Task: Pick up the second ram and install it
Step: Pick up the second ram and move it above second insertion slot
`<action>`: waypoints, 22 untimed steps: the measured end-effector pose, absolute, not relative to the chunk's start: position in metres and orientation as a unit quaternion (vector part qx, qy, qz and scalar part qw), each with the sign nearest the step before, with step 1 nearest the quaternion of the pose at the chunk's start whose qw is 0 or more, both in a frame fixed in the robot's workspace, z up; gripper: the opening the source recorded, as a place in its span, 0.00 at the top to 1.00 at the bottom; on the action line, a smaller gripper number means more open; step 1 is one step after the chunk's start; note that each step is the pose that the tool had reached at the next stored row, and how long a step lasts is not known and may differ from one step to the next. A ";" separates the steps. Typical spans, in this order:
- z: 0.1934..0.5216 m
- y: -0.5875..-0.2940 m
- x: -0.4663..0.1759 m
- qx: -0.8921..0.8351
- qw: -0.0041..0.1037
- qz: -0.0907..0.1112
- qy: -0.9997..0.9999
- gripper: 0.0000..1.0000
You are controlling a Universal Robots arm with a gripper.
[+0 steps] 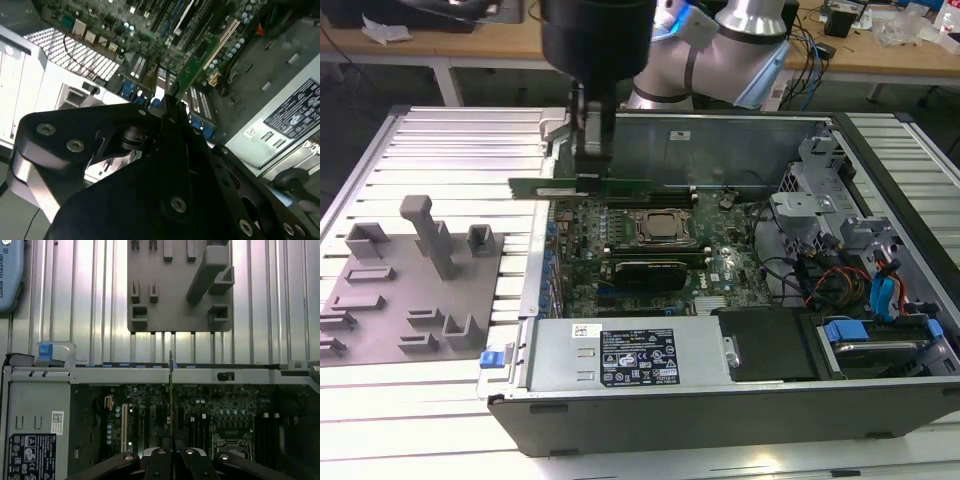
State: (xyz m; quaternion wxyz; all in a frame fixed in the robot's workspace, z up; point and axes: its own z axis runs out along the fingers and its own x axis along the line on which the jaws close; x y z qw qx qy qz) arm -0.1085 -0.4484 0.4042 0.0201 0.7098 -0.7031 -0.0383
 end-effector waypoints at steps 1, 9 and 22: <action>0.404 -0.447 -0.104 0.710 0.021 -0.039 -0.703 0.87; 0.401 -0.435 -0.062 0.709 0.025 -0.043 -0.703 0.87; 0.389 -0.426 -0.028 0.700 0.010 -0.062 -0.711 0.87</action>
